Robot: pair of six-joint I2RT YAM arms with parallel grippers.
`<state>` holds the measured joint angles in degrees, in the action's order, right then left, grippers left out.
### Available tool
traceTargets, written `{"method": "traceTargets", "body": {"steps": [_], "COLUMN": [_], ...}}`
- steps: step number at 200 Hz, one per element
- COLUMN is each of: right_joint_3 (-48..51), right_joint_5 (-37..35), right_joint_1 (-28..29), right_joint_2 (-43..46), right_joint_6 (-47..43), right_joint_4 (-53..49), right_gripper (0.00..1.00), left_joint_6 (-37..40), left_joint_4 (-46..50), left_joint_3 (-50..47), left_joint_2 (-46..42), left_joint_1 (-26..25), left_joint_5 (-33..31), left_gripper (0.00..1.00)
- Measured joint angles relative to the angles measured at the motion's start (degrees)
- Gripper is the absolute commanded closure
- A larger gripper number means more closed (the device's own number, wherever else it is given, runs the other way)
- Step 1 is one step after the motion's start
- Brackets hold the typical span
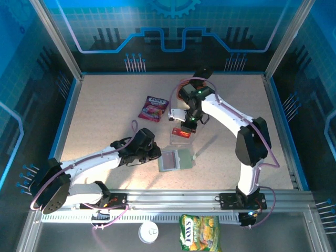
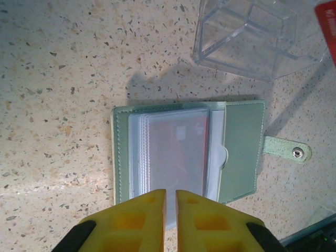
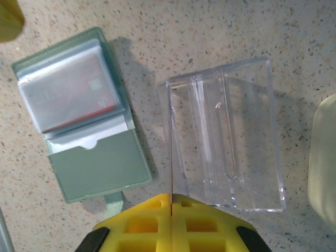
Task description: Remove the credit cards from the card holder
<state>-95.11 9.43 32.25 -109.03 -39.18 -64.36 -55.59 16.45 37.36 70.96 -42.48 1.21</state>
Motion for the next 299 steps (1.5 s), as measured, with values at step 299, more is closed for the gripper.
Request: {"method": "traceTargets", "body": {"steps": [299], "right_joint_3": [-7.5], "right_joint_5": [3.0], "right_joint_1": [-0.4], "right_joint_2": [-12.1], "right_joint_6": [-7.0], "right_joint_4": [-4.8], "right_gripper": [0.99], "left_joint_6": [-1.2], "left_joint_4": [-2.6], "left_joint_3": [-1.0], "left_joint_2": [2.5], "left_joint_1": [3.5], "left_joint_5": [0.0], "left_gripper": [0.89]}}
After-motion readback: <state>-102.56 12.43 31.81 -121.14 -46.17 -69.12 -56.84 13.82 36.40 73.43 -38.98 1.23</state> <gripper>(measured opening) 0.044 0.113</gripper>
